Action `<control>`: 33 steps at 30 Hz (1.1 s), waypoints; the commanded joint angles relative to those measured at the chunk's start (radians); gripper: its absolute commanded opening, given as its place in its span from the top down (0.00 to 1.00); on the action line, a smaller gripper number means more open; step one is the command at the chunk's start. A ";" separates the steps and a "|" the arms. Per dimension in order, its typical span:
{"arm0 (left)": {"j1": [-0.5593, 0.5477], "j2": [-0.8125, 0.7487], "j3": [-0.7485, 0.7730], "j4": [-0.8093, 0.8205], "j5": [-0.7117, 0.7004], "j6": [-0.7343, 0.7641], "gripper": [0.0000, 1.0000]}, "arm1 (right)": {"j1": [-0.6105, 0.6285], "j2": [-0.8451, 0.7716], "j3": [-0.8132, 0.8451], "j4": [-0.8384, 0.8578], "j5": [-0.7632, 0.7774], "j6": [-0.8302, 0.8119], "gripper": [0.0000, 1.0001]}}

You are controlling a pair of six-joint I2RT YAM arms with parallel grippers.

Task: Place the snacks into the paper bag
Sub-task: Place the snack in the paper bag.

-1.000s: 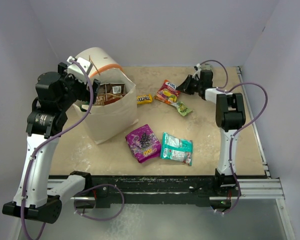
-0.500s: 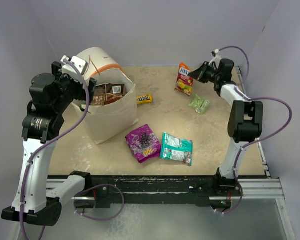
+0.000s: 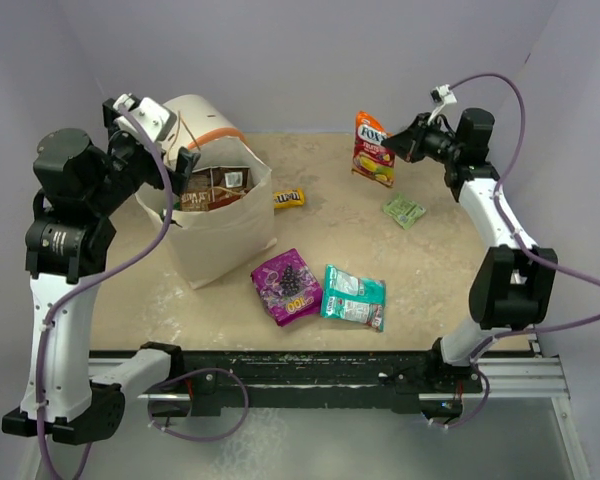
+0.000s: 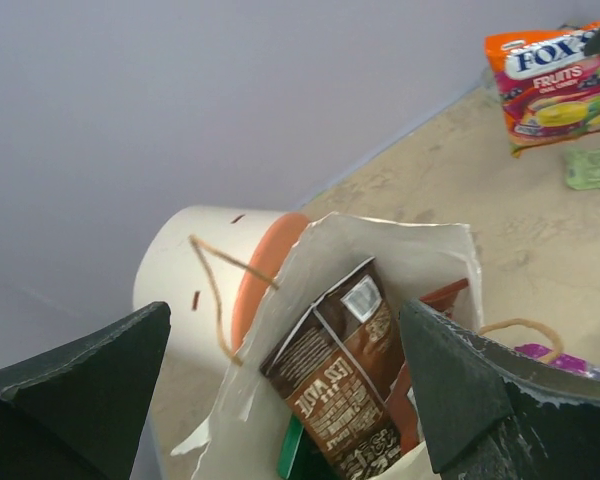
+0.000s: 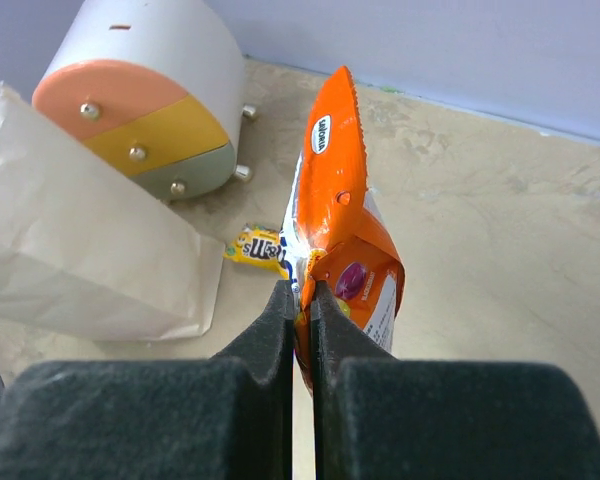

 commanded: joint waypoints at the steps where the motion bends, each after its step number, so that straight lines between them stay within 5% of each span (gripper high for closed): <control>1: 0.004 0.064 0.051 -0.005 0.210 -0.006 0.00 | 0.004 -0.140 -0.033 -0.028 -0.052 -0.132 1.00; 10: -0.032 0.172 0.156 -0.026 0.347 -0.009 0.04 | 0.014 -0.315 -0.093 -0.144 -0.180 -0.267 1.00; 16: -0.233 0.269 0.253 -0.084 0.245 0.058 0.04 | 0.060 -0.428 -0.105 -0.239 -0.217 -0.385 1.00; 23: -0.303 0.365 0.337 -0.109 0.431 0.012 0.05 | 0.110 -0.532 -0.088 -0.357 -0.268 -0.519 1.00; 33: -0.402 0.432 0.257 0.052 0.594 -0.113 0.06 | 0.123 -0.581 -0.034 -0.519 -0.388 -0.644 1.00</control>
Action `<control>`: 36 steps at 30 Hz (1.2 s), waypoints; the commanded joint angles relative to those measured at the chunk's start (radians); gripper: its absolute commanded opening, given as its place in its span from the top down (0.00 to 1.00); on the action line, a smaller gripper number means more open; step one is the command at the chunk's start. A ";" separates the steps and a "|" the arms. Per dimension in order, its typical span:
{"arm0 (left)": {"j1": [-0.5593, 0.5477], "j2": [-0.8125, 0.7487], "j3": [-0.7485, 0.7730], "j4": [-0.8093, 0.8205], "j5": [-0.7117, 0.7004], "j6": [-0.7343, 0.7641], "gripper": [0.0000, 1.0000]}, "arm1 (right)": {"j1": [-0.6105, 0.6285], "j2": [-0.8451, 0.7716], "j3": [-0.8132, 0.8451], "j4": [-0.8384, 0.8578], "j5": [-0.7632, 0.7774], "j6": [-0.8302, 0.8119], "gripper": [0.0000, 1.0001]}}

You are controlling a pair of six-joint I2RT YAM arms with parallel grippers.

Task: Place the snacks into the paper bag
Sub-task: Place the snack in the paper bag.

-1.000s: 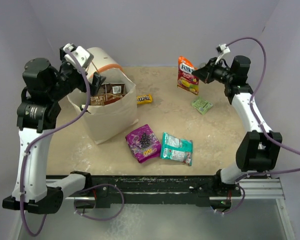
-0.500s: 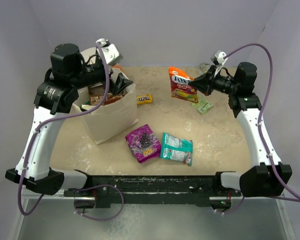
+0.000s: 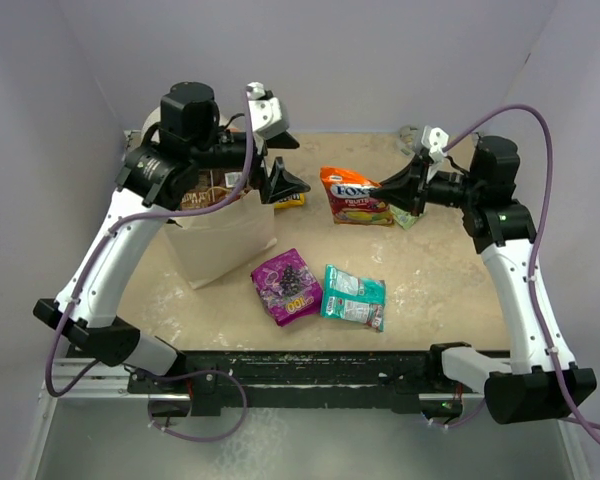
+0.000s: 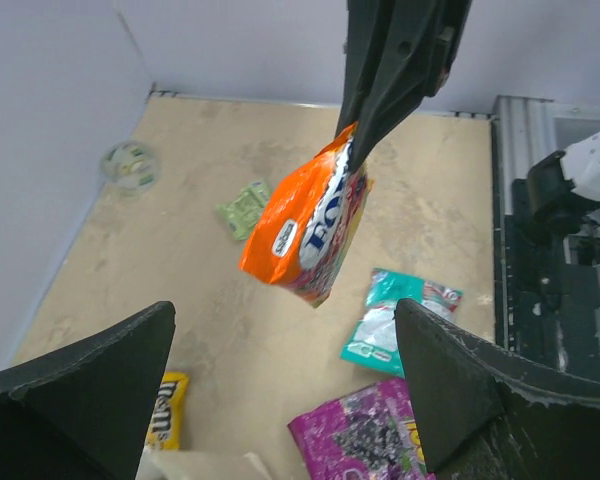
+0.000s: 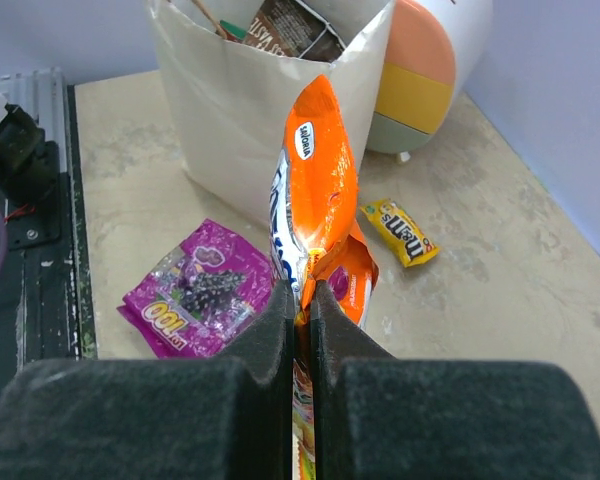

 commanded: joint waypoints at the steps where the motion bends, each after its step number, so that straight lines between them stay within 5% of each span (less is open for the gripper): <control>1: -0.029 0.025 -0.033 0.132 0.135 -0.098 0.07 | 0.004 -0.047 0.052 -0.016 -0.102 -0.053 1.00; 12: -0.084 0.034 -0.234 0.328 0.199 -0.136 0.13 | 0.007 -0.056 0.024 0.081 -0.205 0.063 1.00; 25: -0.096 -0.001 -0.354 0.504 0.300 -0.263 0.48 | 0.008 -0.070 -0.054 0.189 -0.204 0.135 1.00; 33: -0.095 -0.021 -0.375 0.528 0.311 -0.282 0.84 | 0.009 -0.069 -0.085 0.232 -0.185 0.167 1.00; 36: -0.096 -0.042 -0.376 0.514 0.296 -0.265 0.99 | 0.009 -0.079 -0.100 0.246 -0.154 0.174 0.92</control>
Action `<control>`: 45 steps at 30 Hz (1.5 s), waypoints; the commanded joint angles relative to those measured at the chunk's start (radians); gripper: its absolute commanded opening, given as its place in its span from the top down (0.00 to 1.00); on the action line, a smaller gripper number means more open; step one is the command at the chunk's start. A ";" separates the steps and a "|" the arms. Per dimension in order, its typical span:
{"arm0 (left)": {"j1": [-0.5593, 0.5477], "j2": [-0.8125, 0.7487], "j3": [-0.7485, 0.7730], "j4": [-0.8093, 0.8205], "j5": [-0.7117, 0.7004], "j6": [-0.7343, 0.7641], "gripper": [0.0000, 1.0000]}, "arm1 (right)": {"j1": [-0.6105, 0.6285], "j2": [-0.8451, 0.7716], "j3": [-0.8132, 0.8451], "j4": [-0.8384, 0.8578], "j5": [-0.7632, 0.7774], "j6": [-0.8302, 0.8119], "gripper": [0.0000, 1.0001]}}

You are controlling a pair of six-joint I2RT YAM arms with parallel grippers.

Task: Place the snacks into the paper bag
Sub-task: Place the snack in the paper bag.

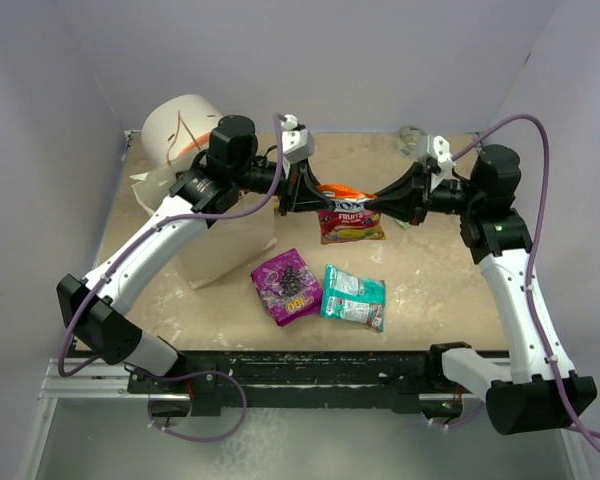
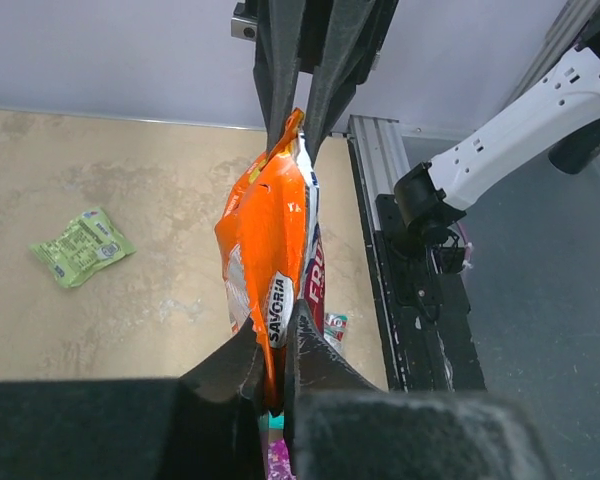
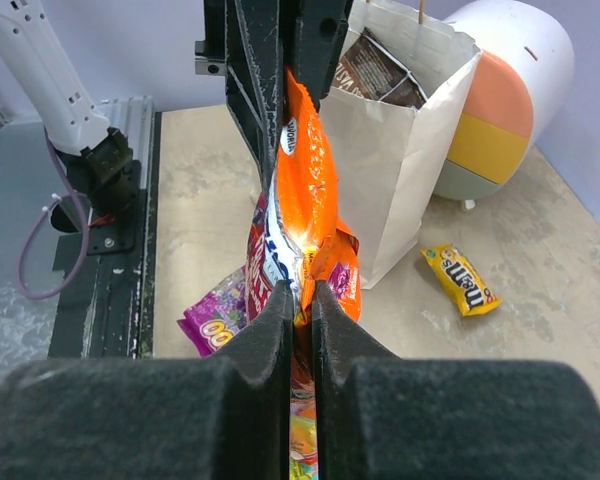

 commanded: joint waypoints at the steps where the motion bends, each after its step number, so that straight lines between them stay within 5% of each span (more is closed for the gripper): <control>1: -0.006 -0.081 0.000 0.039 0.025 0.016 1.00 | 0.003 -0.030 -0.019 0.085 0.036 0.027 0.86; 8: -0.003 -0.129 0.080 -0.073 -0.100 0.102 1.00 | -0.011 -0.079 -0.065 0.037 0.139 0.004 0.31; 12: 0.000 -0.152 0.150 -0.162 -0.191 0.179 1.00 | -0.026 -0.107 -0.088 -0.023 0.189 -0.075 0.17; 27: 0.058 -0.192 0.469 -0.316 -0.704 0.314 1.00 | -0.035 -0.088 -0.231 -0.076 0.312 -0.261 0.14; 37: 0.238 -0.267 0.471 -0.440 -0.792 0.470 1.00 | -0.076 -0.151 -0.274 -0.022 0.351 -0.260 0.12; 45: 0.247 -0.261 0.465 -0.636 -0.934 0.598 1.00 | -0.083 -0.152 -0.282 -0.024 0.349 -0.259 0.12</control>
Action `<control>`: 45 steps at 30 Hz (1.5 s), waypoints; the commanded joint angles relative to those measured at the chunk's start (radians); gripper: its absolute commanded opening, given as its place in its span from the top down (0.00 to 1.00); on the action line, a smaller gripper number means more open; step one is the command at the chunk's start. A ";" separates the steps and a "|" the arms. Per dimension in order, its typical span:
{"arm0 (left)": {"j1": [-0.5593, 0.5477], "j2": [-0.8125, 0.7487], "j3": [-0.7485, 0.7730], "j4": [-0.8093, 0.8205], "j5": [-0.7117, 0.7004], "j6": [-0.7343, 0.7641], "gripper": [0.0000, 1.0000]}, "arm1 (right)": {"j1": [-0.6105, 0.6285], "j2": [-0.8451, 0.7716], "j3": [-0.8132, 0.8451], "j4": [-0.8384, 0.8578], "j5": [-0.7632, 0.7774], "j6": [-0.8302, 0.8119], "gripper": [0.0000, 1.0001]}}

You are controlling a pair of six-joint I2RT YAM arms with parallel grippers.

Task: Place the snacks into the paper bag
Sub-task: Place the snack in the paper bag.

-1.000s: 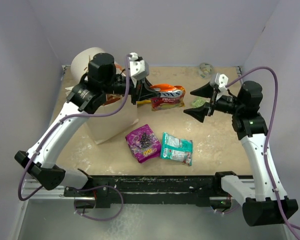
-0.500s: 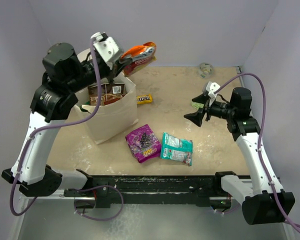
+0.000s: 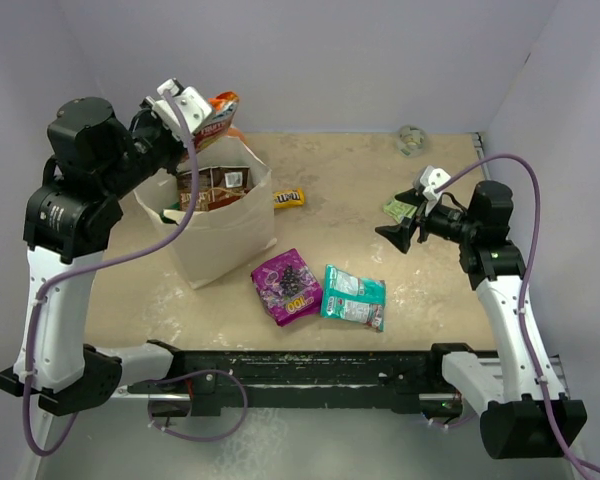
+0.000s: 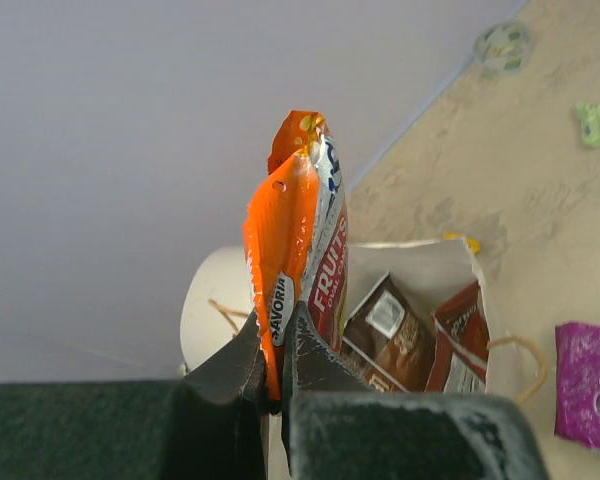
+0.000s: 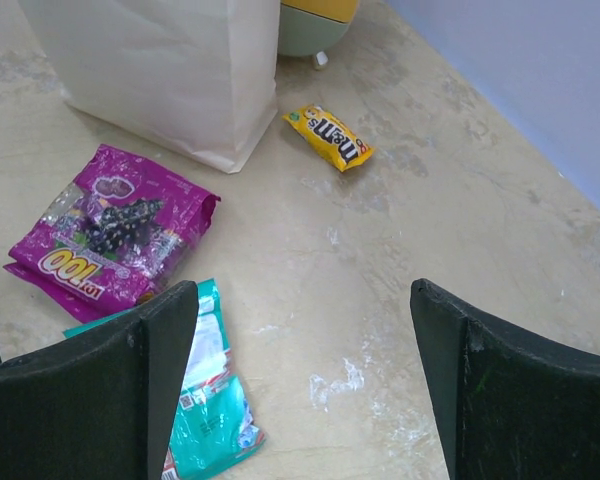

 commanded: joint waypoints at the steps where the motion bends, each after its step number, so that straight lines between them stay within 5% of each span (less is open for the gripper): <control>1: 0.004 -0.008 0.011 -0.075 -0.092 0.095 1.00 | -0.004 -0.005 -0.005 0.037 -0.004 -0.012 0.12; 15: 0.024 0.053 -0.043 -0.200 -0.085 0.228 1.00 | -0.004 -0.001 -0.014 0.034 -0.001 -0.024 0.11; 23: 0.197 0.125 -0.011 -0.250 0.089 0.269 1.00 | -0.004 0.008 -0.018 0.031 -0.010 -0.035 0.11; 45: 0.321 0.171 -0.193 -0.096 0.329 0.273 1.00 | -0.004 0.015 -0.026 0.031 -0.010 -0.047 0.10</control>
